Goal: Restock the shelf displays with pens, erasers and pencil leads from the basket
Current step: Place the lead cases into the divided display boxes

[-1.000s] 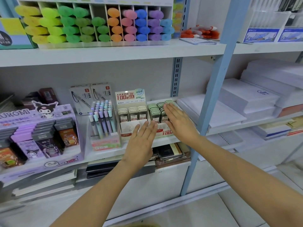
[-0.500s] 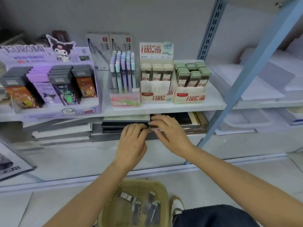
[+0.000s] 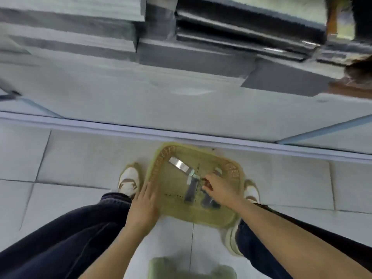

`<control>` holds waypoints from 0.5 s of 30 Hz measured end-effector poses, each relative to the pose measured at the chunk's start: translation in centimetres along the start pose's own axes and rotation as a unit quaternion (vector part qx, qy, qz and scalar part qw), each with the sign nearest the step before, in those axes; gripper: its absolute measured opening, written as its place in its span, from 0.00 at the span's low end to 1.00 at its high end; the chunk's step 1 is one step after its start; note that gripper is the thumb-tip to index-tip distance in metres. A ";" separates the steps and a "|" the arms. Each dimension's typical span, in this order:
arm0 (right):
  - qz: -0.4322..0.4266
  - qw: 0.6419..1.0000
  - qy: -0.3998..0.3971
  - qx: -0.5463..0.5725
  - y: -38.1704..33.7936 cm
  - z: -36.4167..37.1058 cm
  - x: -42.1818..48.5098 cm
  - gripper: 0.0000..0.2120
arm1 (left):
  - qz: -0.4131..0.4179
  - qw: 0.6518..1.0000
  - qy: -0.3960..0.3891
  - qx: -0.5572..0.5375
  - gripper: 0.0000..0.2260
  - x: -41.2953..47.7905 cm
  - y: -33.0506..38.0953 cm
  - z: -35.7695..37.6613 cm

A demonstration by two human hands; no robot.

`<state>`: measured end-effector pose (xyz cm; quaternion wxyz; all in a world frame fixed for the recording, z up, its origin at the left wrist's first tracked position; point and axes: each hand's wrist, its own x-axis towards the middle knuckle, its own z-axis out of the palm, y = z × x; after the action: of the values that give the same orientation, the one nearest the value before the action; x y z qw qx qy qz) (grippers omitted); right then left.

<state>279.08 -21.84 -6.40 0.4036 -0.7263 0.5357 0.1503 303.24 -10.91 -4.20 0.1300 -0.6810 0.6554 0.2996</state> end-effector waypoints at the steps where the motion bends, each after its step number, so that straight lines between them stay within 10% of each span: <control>1: 0.010 1.000 -0.006 0.011 0.5 1.2 0.8 0.13 | 0.003 1.000 -0.005 -0.014 0.30 0.0 -0.2 1.0; 7: 0.047 0.999 -0.009 0.012 0.9 5.6 4.9 0.34 | 0.008 0.997 0.025 -0.075 0.29 -0.4 -0.1 3.7; 15: 0.087 0.992 0.095 -0.006 0.1 8.4 4.9 0.21 | 0.013 0.998 0.000 -0.058 0.20 -0.3 -0.6 4.1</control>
<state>282.64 -18.81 -14.98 0.3322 -0.6905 0.6315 0.1185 302.81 -8.27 -7.37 0.0864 -0.6788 0.6458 0.3387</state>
